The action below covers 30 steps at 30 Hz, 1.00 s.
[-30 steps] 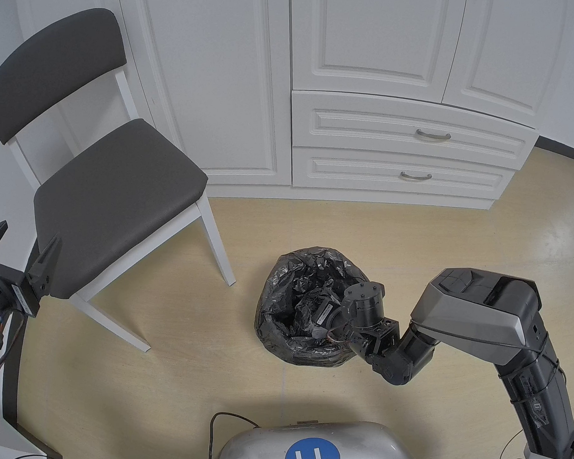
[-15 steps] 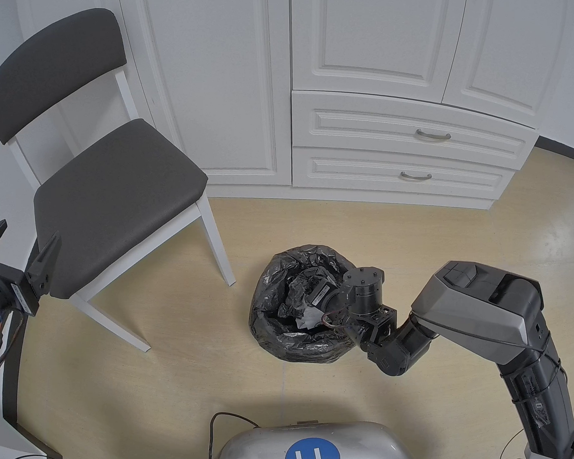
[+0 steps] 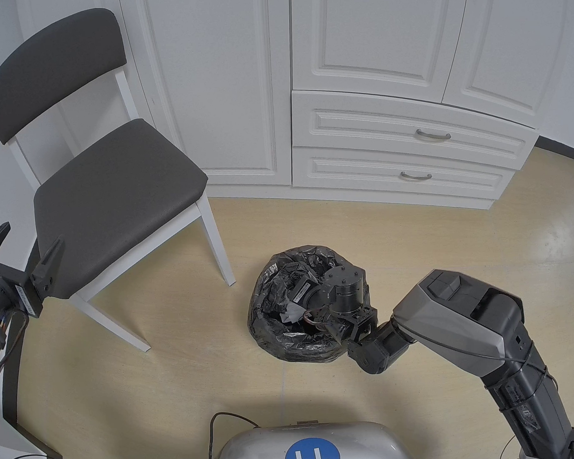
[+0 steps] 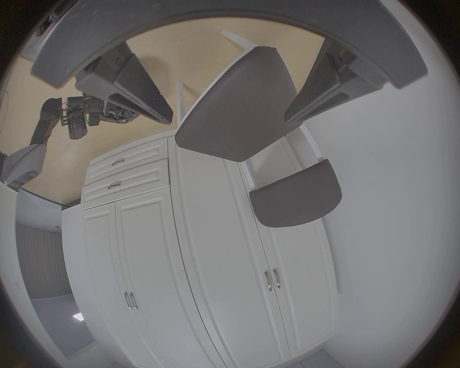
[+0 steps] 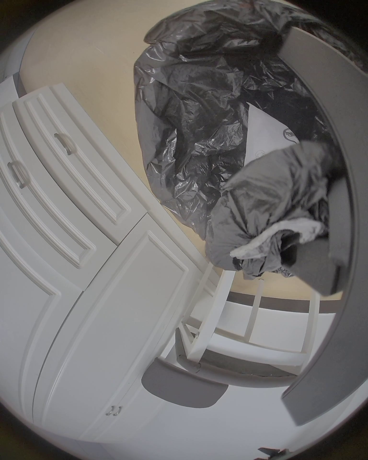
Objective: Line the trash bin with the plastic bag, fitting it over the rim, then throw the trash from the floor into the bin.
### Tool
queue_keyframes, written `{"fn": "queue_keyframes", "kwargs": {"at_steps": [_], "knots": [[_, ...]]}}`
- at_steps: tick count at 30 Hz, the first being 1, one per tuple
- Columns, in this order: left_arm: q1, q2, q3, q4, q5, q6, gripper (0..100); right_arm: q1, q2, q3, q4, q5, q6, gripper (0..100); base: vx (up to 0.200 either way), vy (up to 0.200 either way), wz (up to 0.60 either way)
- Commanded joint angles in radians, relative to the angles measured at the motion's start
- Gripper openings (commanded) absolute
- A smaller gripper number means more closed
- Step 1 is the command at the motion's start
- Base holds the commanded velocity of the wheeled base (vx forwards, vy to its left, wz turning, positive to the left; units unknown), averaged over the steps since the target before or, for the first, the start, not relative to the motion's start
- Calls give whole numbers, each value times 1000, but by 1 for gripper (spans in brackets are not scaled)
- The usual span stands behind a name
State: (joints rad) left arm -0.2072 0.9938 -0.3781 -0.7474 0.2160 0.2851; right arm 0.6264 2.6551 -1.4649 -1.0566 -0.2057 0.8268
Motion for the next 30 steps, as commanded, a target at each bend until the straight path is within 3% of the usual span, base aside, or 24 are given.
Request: {"fn": "queue_keyframes", "kwargs": {"at_steps": [1, 7, 13, 20, 27, 30], "knots": [[-1, 16, 1, -3, 0, 0, 100, 1, 46, -54, 0, 0, -3, 0, 0, 0, 0], [-1, 23, -2, -1, 0, -1, 100, -7, 63, -109, 7, -1, -15, 0, 0, 0, 0], [-4, 32, 5, -4, 0, 0, 100, -37, -66, 14, 21, 20, -32, 0, 0, 0, 0], [0, 20, -2, -6, 2, -1, 100, -56, -198, 106, 95, 58, -152, 0, 0, 0, 0], [2, 22, -2, -4, 2, -1, 100, -57, -138, 64, 233, 66, -169, 0, 0, 0, 0], [2, 20, -2, -4, 2, -1, 100, -65, -103, 18, 362, 63, -172, 0, 0, 0, 0]]}}
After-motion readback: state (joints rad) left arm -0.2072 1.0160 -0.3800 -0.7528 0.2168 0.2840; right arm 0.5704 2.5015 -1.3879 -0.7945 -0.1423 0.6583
